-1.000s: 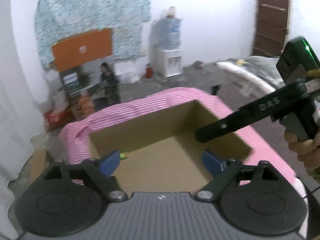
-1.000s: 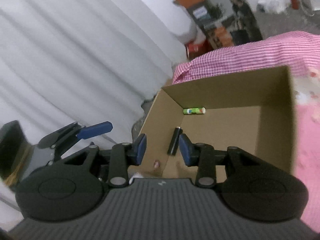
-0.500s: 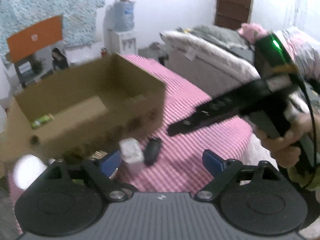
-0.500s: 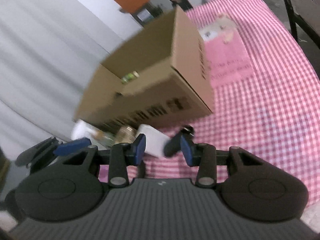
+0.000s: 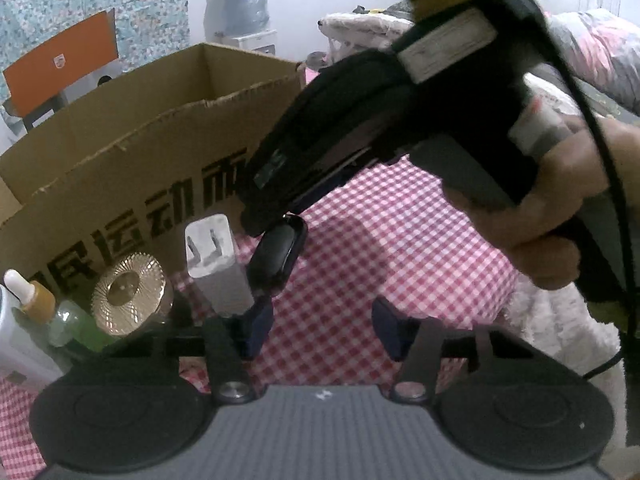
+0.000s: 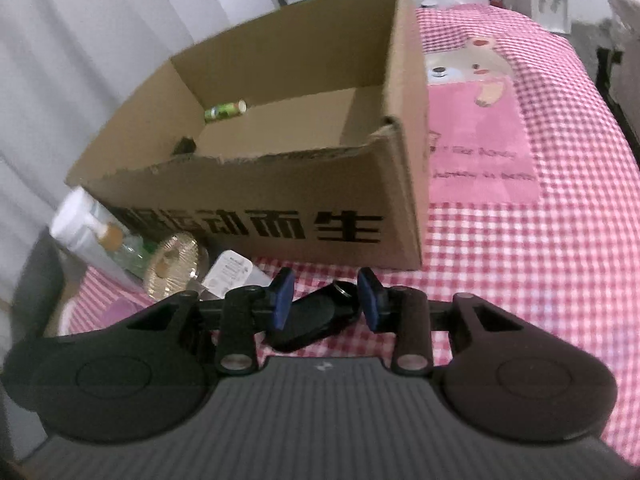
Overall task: Organize rigid objects
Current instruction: 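Move the right tool back to the black oval device, then close the right tool on the black oval device and lift it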
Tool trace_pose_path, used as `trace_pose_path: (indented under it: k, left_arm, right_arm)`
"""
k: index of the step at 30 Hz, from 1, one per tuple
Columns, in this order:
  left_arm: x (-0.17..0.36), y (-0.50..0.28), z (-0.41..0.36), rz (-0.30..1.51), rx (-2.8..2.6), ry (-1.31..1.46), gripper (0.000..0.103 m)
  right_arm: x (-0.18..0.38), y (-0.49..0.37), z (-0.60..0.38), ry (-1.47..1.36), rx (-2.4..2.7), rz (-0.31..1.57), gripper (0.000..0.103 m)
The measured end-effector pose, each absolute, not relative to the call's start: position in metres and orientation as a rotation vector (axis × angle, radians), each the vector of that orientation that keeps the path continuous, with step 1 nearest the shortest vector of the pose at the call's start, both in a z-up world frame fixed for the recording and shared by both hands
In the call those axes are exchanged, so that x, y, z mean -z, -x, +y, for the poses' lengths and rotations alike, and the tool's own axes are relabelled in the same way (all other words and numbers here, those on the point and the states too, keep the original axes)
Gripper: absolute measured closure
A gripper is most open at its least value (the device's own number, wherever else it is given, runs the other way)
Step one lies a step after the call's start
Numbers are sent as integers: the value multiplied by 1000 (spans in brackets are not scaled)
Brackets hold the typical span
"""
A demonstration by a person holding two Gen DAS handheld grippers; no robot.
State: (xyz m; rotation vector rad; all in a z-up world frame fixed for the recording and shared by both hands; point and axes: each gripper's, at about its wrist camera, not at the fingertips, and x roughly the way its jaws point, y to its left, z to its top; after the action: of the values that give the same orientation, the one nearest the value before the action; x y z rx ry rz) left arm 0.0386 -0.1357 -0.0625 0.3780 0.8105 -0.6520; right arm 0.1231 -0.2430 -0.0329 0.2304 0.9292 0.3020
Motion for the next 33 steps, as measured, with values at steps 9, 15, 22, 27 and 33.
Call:
trace_pose_path:
  k: [9,15,22,27,33]
  left_arm:
    - [70,-40,-129,824,664,-339,52]
    - [69,-34,-123,819,673,-336,52]
    - [70,-37,-126,823,659,-327,51]
    - [69,-36,-119,826,643,-316,51]
    - [67,-38,-118,826,611,-339,49]
  right_arm:
    - [34,-119,-227,-90,-246,931,76]
    - [34,-98,-234,-112,-210,946,76]
    - [35,-71,-247,-228,-189,968,76]
    - [36,-59,-258,-319,-168,972,77]
    - [39,-55,-266,-385,-158,961,77]
